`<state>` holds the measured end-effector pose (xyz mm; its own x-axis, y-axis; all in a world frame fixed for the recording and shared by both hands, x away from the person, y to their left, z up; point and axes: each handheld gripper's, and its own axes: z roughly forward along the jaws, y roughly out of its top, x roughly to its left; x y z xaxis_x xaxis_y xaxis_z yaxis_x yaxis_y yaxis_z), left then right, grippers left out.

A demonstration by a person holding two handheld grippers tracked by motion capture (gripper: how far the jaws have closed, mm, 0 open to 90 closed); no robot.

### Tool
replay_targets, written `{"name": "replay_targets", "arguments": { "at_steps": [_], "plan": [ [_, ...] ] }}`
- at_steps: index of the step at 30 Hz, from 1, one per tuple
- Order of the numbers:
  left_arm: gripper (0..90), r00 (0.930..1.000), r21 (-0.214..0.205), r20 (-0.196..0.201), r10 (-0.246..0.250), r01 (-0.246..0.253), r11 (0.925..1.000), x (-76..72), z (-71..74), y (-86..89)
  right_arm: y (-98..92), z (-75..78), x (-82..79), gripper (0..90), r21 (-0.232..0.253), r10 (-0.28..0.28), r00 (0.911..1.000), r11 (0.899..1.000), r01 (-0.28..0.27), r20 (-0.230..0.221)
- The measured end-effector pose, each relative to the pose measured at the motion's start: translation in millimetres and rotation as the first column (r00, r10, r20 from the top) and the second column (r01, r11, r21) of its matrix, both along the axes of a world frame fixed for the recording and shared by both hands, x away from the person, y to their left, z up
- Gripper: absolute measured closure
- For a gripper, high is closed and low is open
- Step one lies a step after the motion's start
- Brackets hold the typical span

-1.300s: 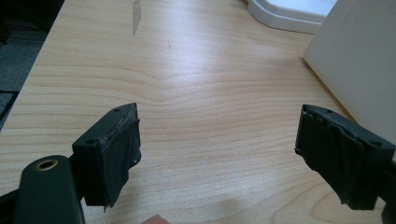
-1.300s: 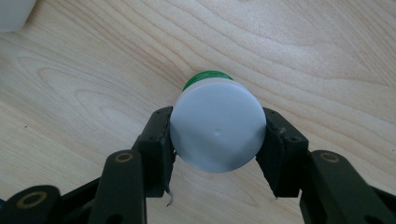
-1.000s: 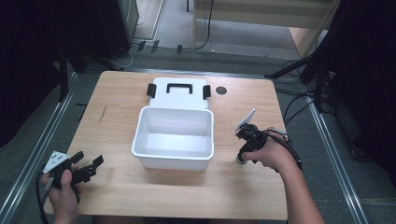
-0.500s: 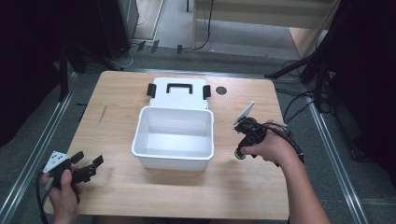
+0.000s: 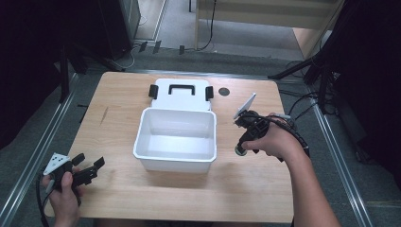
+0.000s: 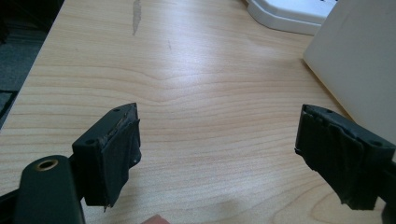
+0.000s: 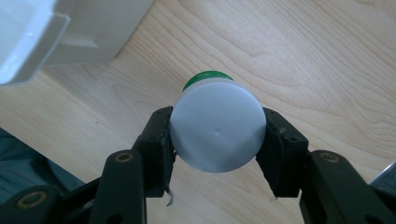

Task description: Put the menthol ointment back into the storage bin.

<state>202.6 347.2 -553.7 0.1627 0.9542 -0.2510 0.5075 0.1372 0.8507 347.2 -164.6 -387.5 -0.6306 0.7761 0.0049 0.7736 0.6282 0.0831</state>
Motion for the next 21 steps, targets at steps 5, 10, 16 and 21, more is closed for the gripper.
{"name": "replay_targets", "arguments": {
  "at_steps": [5,10,16,21],
  "plan": [
    [14.7,1.0000,-0.002,0.002,0.001,-0.001,1.0000,0.2,-0.1,-0.1,5.9,10.9,1.2,51.5,-0.011,0.015,0.9999,1.000,-0.015,0.003],
    [14.7,1.0000,-0.002,-0.001,0.001,-0.001,1.0000,0.2,0.0,0.1,14.2,21.5,2.6,51.5,-0.006,0.021,0.9998,1.000,-0.021,-0.003],
    [14.7,1.0000,-0.006,0.000,0.000,0.000,1.0000,0.4,0.0,0.4,25.0,31.3,5.0,51.5,-0.004,0.034,0.9994,0.999,-0.035,-0.009],
    [14.7,1.0000,-0.007,0.000,0.000,0.000,1.0000,0.4,0.0,0.7,33.8,38.1,7.3,51.5,-0.005,0.046,0.9989,0.999,-0.046,-0.006]
  ]
}}
